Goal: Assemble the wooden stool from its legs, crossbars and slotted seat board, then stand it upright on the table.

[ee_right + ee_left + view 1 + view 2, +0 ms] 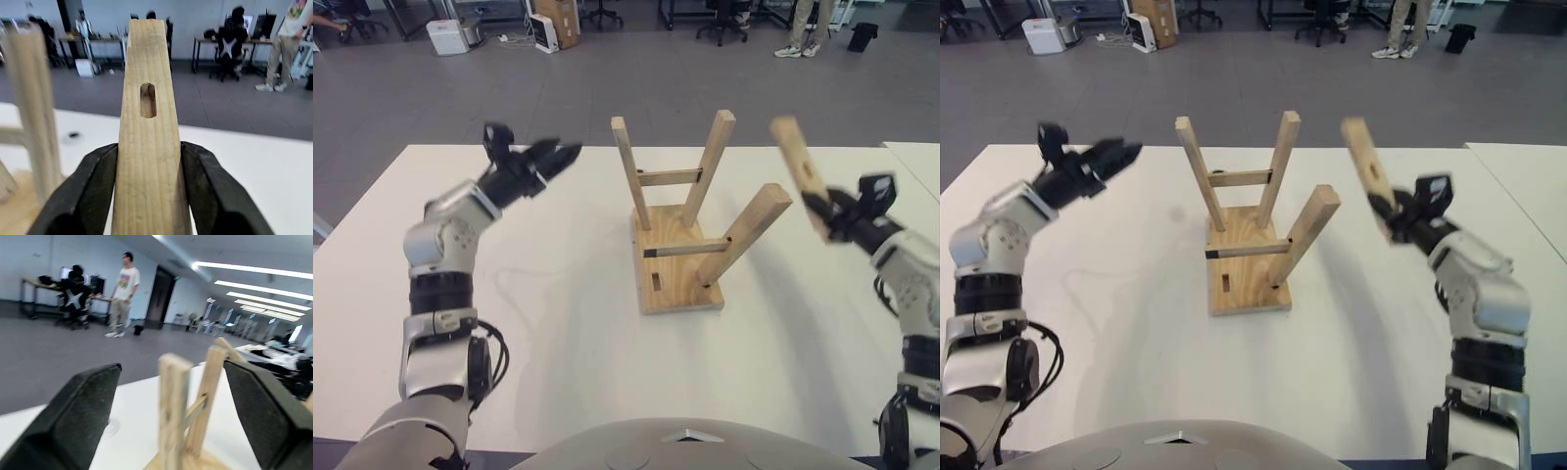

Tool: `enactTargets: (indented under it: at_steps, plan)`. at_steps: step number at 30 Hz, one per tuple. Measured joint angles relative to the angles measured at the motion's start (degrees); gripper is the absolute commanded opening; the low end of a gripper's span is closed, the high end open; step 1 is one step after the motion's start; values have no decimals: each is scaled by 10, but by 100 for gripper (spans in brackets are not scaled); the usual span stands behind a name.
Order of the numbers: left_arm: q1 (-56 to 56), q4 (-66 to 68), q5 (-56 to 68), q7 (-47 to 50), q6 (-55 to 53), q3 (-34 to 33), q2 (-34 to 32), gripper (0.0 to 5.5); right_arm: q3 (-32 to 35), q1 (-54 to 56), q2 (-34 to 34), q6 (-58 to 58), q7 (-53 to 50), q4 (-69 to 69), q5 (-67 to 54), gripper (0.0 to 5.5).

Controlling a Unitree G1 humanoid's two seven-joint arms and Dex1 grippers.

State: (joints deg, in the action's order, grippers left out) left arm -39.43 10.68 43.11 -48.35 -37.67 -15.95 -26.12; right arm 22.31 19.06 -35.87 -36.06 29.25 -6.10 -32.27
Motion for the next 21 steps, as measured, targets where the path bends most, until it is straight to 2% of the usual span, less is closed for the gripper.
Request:
enactTargets:
  at_steps: [8,13,21]
  plan:
    - [-114,-12,108,-38,-104,17,36,386,-25,142,18,-140,19,-121,-226,205]
    - [-127,10,151,-86,-170,21,33,386,-30,157,6,-210,57,-125,-352,205]
    - [-138,6,187,-98,-194,9,39,386,-53,171,-17,-235,77,-112,-401,205]
